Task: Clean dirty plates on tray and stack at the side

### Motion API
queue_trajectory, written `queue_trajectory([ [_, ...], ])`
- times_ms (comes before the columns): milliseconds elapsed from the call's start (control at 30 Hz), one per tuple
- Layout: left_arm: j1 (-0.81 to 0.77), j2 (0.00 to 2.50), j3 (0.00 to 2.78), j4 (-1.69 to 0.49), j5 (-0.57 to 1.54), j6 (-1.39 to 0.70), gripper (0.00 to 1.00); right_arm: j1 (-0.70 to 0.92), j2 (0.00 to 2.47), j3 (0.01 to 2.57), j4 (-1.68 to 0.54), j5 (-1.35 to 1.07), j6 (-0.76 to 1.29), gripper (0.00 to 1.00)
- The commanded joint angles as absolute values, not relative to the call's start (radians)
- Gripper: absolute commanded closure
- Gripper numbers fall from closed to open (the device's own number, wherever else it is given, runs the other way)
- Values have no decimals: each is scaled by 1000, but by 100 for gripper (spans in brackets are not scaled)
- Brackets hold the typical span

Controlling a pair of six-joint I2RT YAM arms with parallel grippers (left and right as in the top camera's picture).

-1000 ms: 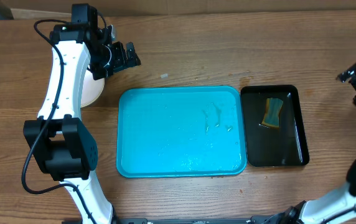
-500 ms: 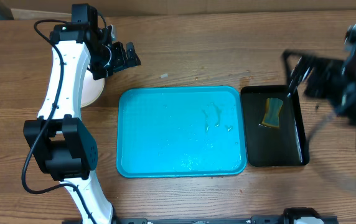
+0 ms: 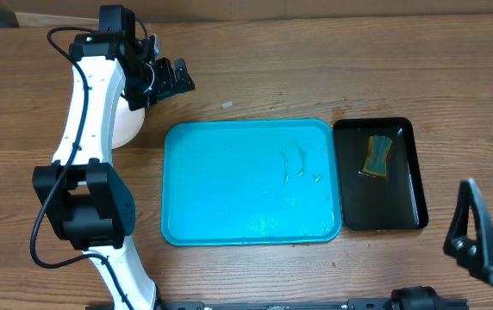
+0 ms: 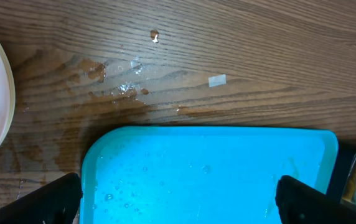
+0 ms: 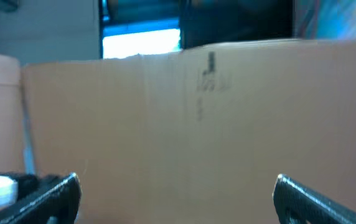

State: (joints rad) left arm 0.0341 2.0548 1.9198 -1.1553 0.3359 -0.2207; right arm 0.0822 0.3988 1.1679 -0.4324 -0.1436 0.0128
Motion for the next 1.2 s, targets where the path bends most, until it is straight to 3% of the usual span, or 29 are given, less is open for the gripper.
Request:
queue_trajectory([
  [0, 32, 2046, 1946, -1155, 330, -202, 0, 45, 303, 968, -311, -121, -35, 0],
  [333, 32, 2046, 1946, -1155, 330, -202, 0, 36, 123, 471, 104, -151, -31, 0],
  [667, 32, 2046, 1946, -1155, 330, -202, 0, 35, 3, 110, 307, -151, -30, 0],
  [933, 32, 2046, 1946, -1155, 330, -202, 0, 33, 3, 7, 272, -160, -8, 0],
  [1167, 32, 2046, 1946, -1155, 330, -202, 0, 33, 3, 8, 71, -149, -8, 0],
])
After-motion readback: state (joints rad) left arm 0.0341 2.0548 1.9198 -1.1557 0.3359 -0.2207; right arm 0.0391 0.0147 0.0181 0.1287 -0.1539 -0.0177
